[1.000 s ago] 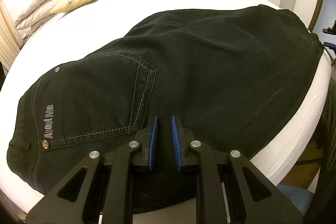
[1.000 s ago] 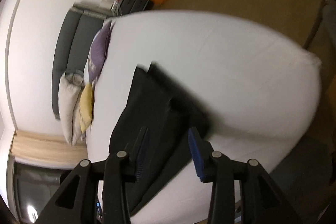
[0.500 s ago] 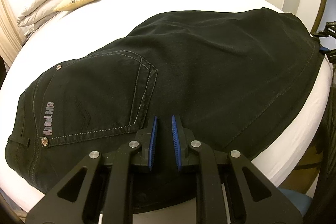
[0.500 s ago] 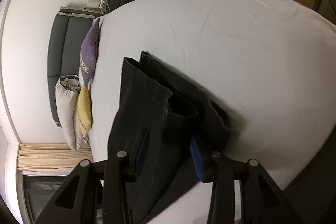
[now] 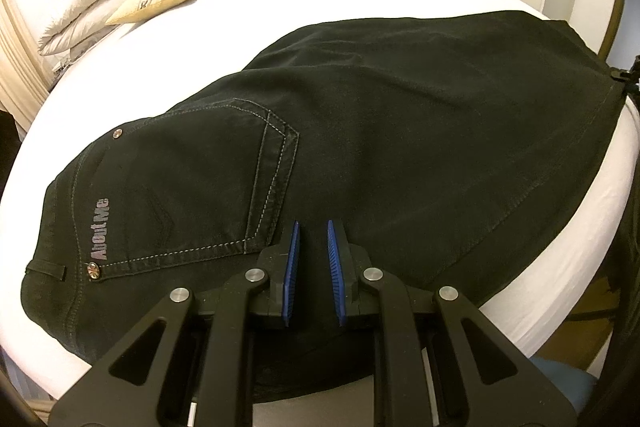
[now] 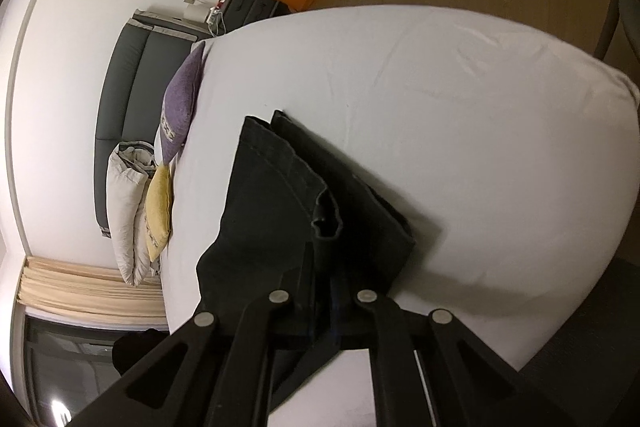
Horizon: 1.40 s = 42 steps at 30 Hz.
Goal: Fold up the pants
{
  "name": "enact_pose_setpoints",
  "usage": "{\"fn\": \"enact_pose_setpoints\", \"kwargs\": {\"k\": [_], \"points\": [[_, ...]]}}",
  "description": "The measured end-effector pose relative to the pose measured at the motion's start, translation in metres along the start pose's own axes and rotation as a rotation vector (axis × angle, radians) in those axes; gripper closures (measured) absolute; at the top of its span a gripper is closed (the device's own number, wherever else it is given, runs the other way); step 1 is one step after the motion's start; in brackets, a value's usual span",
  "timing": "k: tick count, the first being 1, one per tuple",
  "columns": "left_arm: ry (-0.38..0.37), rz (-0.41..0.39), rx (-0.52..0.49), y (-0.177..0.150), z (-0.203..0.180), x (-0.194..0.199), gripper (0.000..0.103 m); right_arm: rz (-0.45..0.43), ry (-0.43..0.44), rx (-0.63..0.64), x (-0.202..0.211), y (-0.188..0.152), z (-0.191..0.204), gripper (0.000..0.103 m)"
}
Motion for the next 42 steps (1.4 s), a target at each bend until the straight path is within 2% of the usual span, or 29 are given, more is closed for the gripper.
{"fn": "enact_pose_setpoints", "kwargs": {"k": [10, 13, 15, 18, 21, 27, 28, 30, 31, 32, 33, 34, 36, 38, 40, 42], "points": [[-0.001, -0.017, -0.033, 0.003, -0.01, 0.003, 0.089, -0.025, 0.014, 0.014, 0.008, 0.011, 0.004, 0.098], [0.018, -0.03, -0.048, 0.002, -0.011, 0.0, 0.089, 0.017, -0.025, -0.004, -0.004, 0.007, -0.017, 0.099], [0.011, -0.028, -0.04, 0.0, -0.01, 0.001, 0.089, 0.002, 0.009, -0.035, -0.005, 0.004, -0.028, 0.101], [0.0, -0.022, -0.034, 0.0, -0.006, 0.002, 0.089, -0.009, 0.004, -0.006, 0.001, 0.005, -0.019, 0.099], [-0.002, -0.025, -0.034, 0.0, -0.007, 0.001, 0.089, 0.003, 0.005, -0.017, -0.002, 0.006, -0.024, 0.1], [-0.026, -0.024, -0.018, -0.001, -0.001, 0.002, 0.089, 0.026, 0.068, -0.038, 0.0, 0.006, -0.028, 0.1], [-0.037, -0.018, -0.014, -0.001, 0.002, 0.004, 0.089, 0.037, 0.06, -0.043, 0.005, 0.006, -0.027, 0.097], [-0.053, -0.012, 0.003, -0.002, 0.009, 0.01, 0.088, 0.022, -0.013, 0.004, 0.019, 0.01, -0.023, 0.093], [-0.051, -0.013, 0.012, -0.003, 0.013, 0.014, 0.088, 0.003, -0.066, 0.025, 0.03, 0.015, -0.023, 0.082], [-0.05, -0.018, 0.021, -0.003, 0.018, 0.019, 0.088, -0.028, -0.156, 0.033, 0.043, 0.022, -0.028, 0.072], [-0.052, -0.026, 0.028, -0.003, 0.023, 0.024, 0.088, -0.075, -0.231, 0.04, 0.059, 0.03, -0.03, 0.066], [-0.052, -0.041, 0.035, -0.002, 0.028, 0.029, 0.088, -0.12, -0.247, 0.059, 0.071, 0.039, -0.023, 0.066], [-0.045, -0.067, 0.051, 0.005, 0.041, 0.035, 0.088, -0.145, -0.221, 0.141, 0.076, 0.048, 0.007, 0.066], [-0.035, -0.076, 0.082, 0.017, 0.058, 0.03, 0.088, -0.112, -0.151, 0.234, 0.057, 0.045, 0.051, 0.066], [-0.023, -0.076, 0.113, 0.032, 0.071, 0.02, 0.088, 0.032, -0.021, 0.346, 0.006, 0.019, 0.105, 0.066], [-0.009, -0.071, 0.126, 0.044, 0.078, 0.009, 0.088, 0.167, 0.097, 0.398, -0.043, -0.013, 0.142, 0.066]]}}
Point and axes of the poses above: each gripper's, at about its wrist camera, not at the fingertips, and x roughly against the way its jaws point, z to its left, y to its top, the point moved 10 cm from there along -x, roughly the way its jaws point, and after that the axes turned 11 degrees about y, right-handed, at the moved point
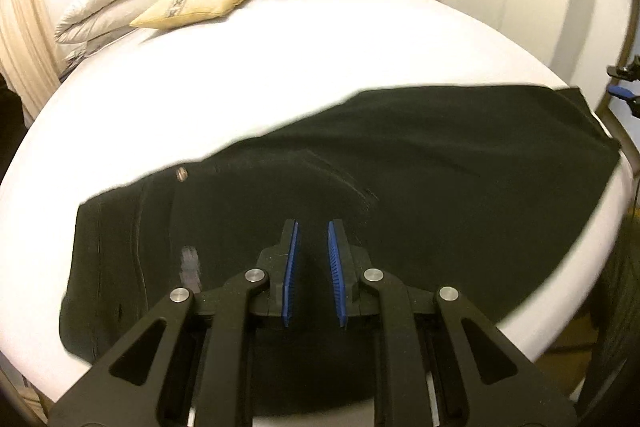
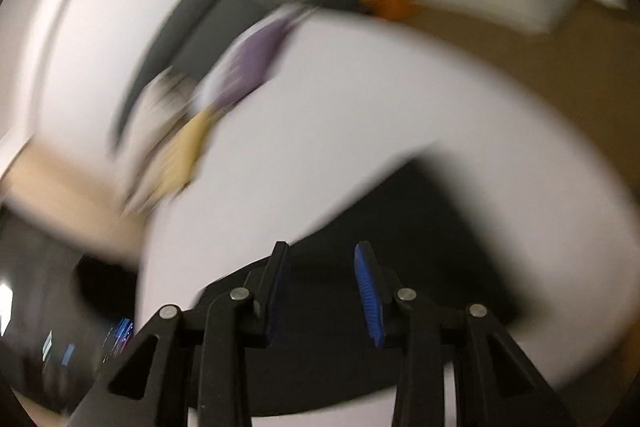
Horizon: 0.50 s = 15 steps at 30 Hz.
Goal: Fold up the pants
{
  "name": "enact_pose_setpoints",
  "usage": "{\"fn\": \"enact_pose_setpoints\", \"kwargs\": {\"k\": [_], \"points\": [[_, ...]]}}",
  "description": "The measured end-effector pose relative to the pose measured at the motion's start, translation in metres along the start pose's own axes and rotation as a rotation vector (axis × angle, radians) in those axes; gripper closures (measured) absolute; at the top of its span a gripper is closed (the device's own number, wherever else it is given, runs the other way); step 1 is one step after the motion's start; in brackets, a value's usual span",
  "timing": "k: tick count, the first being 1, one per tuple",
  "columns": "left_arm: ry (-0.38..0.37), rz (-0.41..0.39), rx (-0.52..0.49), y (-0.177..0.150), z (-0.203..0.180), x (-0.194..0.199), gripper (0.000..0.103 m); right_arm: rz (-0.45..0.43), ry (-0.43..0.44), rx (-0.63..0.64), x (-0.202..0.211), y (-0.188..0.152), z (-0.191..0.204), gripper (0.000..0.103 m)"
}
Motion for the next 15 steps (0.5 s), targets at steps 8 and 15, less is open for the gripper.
{"fn": "enact_pose_setpoints", "kwargs": {"k": [8, 15], "points": [[0.02, 0.108, -0.026, -0.005, 0.002, -0.05, 0.088, 0.159, -0.008, -0.154, -0.126, -0.026, -0.05, 0.086], [0.017, 0.089, -0.006, -0.009, 0.003, -0.057, 0.088, -0.197, -0.03, -0.316, -0.023, 0.024, -0.148, 0.103]]}}
Point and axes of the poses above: each gripper's, at about its wrist camera, not at the fingertips, and x roughly against the way its jaws point, z to its left, y to its top, the point moved 10 cm from there along -x, roughly the way its jaws point, and after that the axes turned 11 degrees about y, right-handed, at the moved point
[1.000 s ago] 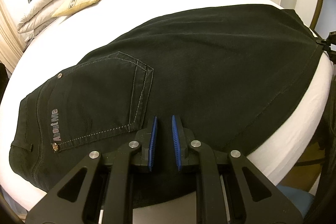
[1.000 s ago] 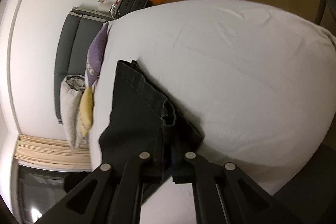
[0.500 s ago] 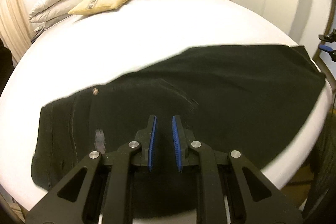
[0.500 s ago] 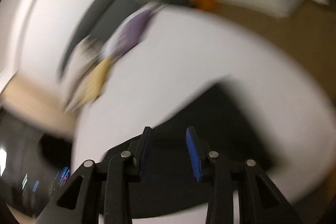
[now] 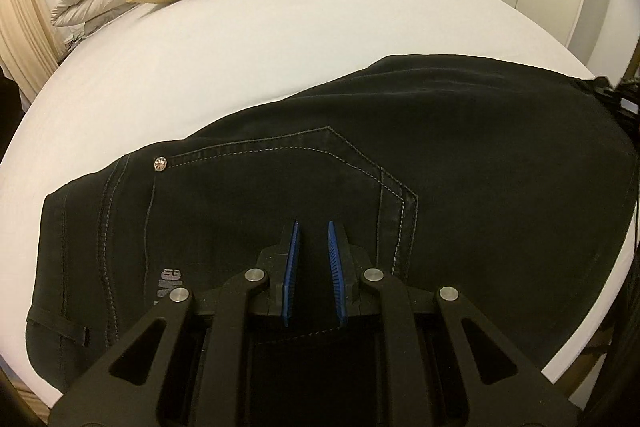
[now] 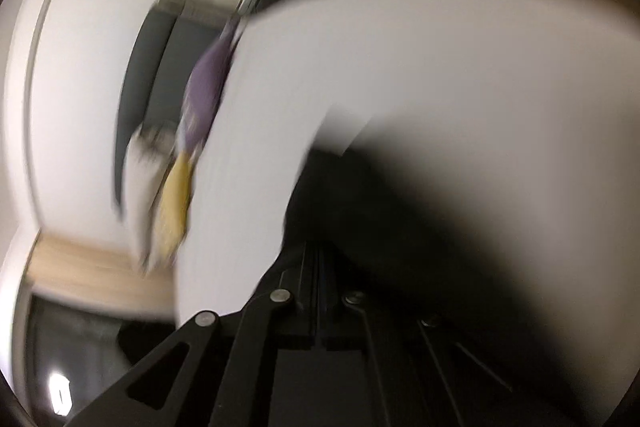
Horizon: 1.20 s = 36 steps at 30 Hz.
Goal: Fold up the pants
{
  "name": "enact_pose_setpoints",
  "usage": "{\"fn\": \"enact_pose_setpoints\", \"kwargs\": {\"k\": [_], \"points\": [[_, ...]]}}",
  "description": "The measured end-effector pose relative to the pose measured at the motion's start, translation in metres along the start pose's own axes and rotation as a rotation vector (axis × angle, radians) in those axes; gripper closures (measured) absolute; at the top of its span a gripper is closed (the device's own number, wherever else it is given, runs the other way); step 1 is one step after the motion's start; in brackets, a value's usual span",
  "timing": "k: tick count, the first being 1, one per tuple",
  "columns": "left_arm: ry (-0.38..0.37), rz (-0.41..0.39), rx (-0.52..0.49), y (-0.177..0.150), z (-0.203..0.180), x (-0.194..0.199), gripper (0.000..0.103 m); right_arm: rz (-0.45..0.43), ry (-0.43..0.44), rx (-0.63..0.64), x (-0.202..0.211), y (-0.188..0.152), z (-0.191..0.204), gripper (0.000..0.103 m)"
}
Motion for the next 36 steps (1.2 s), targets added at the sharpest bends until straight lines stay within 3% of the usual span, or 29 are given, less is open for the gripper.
{"fn": "enact_pose_setpoints", "kwargs": {"k": [3, 6, 7, 8, 10, 12, 14, 16, 17, 18, 20, 23, 25, 27, 30, 33, 36], "points": [[0.008, 0.002, 0.009, -0.004, 0.0, 0.003, 0.088, -0.141, -0.156, -0.012, 0.054, 0.034, -0.034, 0.103], [0.013, -0.004, 0.024, -0.009, -0.002, 0.013, 0.088, -0.191, -0.16, -0.011, 0.098, 0.041, -0.027, 0.094], [0.004, -0.013, 0.03, -0.009, -0.003, 0.017, 0.088, -0.188, -0.117, 0.026, 0.108, 0.037, -0.013, 0.089], [-0.003, -0.026, 0.036, -0.009, -0.004, 0.022, 0.088, -0.153, -0.047, 0.068, 0.113, 0.023, 0.01, 0.085], [-0.002, -0.05, 0.044, -0.01, -0.007, 0.029, 0.088, -0.066, 0.086, 0.134, 0.108, -0.009, 0.047, 0.063], [-0.014, -0.055, 0.062, -0.011, -0.012, 0.032, 0.088, 0.051, 0.206, 0.188, 0.096, -0.054, 0.076, 0.054], [-0.01, -0.027, 0.052, -0.018, -0.02, 0.028, 0.088, 0.185, 0.268, 0.2, 0.073, -0.1, 0.083, 0.053], [0.015, -0.038, 0.041, -0.022, -0.023, 0.027, 0.088, 0.232, 0.177, 0.146, 0.052, -0.116, 0.05, 0.055], [0.019, -0.038, 0.041, -0.025, -0.025, 0.027, 0.088, 0.24, 0.098, 0.097, 0.046, -0.119, 0.022, 0.071], [0.017, -0.034, 0.042, -0.027, -0.025, 0.028, 0.088, 0.226, 0.074, 0.068, 0.048, -0.117, 0.005, 0.103], [0.004, -0.024, 0.048, -0.033, -0.023, 0.031, 0.088, 0.18, 0.117, -0.023, 0.068, -0.104, -0.017, 0.103], [-0.021, -0.029, 0.07, -0.047, -0.019, 0.035, 0.088, 0.117, 0.007, 0.03, 0.108, -0.084, -0.024, 0.103], [-0.023, -0.029, 0.075, -0.055, -0.016, 0.041, 0.088, 0.097, -0.053, 0.082, 0.125, -0.078, -0.014, 0.092], [-0.019, -0.027, 0.078, -0.062, -0.013, 0.043, 0.088, 0.096, -0.017, 0.134, 0.133, -0.079, 0.013, 0.083], [-0.037, -0.01, 0.113, -0.069, -0.005, 0.045, 0.088, 0.099, 0.025, 0.215, 0.116, -0.087, 0.06, 0.052], [-0.061, 0.008, 0.146, -0.074, 0.004, 0.045, 0.088, 0.111, 0.005, 0.191, 0.111, -0.082, 0.055, 0.048], [-0.083, 0.013, 0.17, -0.078, 0.011, 0.044, 0.088, 0.149, -0.11, 0.087, 0.098, -0.104, 0.003, 0.051]]}}
Point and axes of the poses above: each gripper's, at about its wrist camera, not at the fingertips, and x roughly against the way its jaws point, z to its left, y to its top, the point moved 10 cm from there along -x, roughly the way its jaws point, and after that the axes turned 11 degrees about y, right-handed, at the moved point
